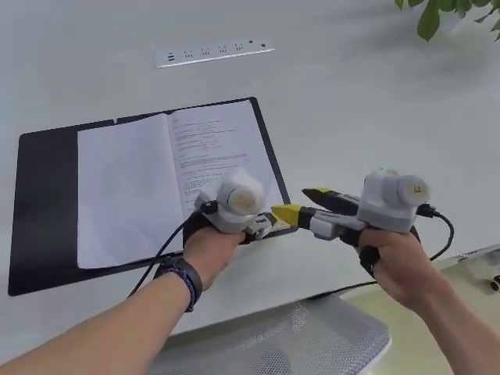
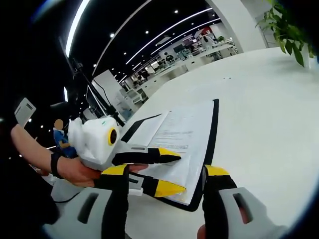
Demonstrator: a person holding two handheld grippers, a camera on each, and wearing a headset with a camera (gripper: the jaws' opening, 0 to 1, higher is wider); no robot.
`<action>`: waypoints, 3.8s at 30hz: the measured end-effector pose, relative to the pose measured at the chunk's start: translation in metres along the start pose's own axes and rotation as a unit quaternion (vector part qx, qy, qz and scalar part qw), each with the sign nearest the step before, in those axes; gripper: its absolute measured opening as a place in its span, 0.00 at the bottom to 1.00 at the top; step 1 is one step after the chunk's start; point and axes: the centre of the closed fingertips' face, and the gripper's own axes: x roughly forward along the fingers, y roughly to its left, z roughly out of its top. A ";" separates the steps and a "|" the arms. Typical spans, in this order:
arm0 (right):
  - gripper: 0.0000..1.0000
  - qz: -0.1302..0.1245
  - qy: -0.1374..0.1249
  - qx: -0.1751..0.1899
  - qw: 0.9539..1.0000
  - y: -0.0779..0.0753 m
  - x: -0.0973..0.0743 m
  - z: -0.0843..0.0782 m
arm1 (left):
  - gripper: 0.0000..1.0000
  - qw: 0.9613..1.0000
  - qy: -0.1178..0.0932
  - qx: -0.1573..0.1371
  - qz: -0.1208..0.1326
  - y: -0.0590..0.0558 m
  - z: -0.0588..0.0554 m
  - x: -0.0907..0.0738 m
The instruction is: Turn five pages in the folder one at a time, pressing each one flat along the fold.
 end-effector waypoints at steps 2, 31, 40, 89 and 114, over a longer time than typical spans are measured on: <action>0.58 0.006 0.002 0.002 1.000 -0.002 0.008 0.003 | 0.43 1.000 -0.001 -0.006 -0.001 0.000 0.000 0.000; 0.27 0.020 -0.006 0.108 0.994 -0.017 0.050 -0.005 | 0.53 0.999 -0.001 -0.043 -0.024 -0.002 -0.003 -0.014; 0.06 0.023 -0.025 0.097 0.995 -0.008 0.051 -0.004 | 0.59 0.998 -0.008 -0.053 -0.015 0.005 -0.010 -0.038; 0.00 0.116 -0.060 0.095 0.987 0.135 0.120 0.033 | 0.61 0.974 -0.077 -0.161 0.137 0.109 -0.082 -0.218; 0.00 0.167 -0.001 0.110 0.980 0.204 0.182 0.006 | 0.64 0.958 -0.083 -0.208 0.181 0.124 -0.137 -0.275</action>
